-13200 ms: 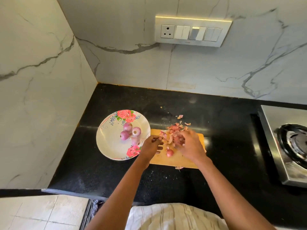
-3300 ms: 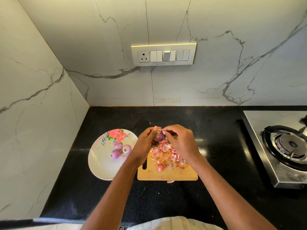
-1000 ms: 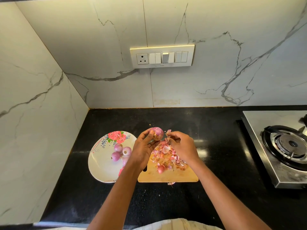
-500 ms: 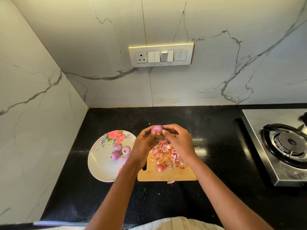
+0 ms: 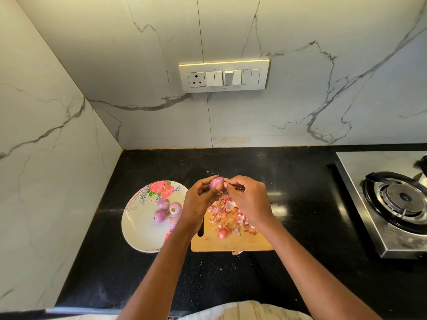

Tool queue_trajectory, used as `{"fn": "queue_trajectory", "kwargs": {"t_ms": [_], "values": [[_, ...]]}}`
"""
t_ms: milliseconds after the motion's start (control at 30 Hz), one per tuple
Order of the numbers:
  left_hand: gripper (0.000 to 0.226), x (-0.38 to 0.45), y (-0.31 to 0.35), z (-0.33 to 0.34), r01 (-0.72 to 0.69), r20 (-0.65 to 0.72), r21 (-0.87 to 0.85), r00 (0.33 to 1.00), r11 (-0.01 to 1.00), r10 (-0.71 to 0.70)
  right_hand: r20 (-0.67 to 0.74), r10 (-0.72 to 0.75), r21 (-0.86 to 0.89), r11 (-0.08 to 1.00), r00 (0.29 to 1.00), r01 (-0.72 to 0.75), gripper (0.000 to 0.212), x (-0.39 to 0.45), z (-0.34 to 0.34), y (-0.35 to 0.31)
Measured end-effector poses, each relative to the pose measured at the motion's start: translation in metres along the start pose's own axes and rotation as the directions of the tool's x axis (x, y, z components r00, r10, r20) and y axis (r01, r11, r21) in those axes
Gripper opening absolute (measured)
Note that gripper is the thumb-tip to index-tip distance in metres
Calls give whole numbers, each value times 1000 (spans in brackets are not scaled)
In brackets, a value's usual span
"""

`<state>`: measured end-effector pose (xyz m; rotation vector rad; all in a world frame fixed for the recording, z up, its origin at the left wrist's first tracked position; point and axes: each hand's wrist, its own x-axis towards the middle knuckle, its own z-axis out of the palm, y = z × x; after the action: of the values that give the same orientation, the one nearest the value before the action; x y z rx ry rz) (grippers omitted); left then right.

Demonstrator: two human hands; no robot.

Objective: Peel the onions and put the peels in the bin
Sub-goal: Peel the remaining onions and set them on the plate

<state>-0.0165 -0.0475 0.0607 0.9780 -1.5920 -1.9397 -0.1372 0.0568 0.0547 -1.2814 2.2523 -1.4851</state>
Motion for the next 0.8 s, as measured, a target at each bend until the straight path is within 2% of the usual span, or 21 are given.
{"fn": "queue_trajectory", "kwargs": {"t_ms": [200, 333, 567, 633, 800], "values": [[44, -4, 1, -4, -5, 17, 54, 1000, 999, 4, -7, -99, -64, 993, 995, 99, 12, -4, -1, 5], [43, -6, 9, -2, -8, 89, 41, 996, 999, 5, 0, 3, -14, 1000, 1000, -3, 11, 4, -9, 13], [33, 1, 7, -2, 2, 23, -34, 1000, 999, -1, 80, 143, 209, 965, 987, -157, 17, 9, -14, 4], [32, 2, 6, -1, 6, 20, -52, 1000, 999, -5, 87, 156, 270, 947, 984, -174, 17, 8, -17, 3], [31, 1, 2, 4, -5, 1, -25, 1000, 1000, 5, 70, 149, 267, 950, 986, -163, 20, 4, -14, 0]]}}
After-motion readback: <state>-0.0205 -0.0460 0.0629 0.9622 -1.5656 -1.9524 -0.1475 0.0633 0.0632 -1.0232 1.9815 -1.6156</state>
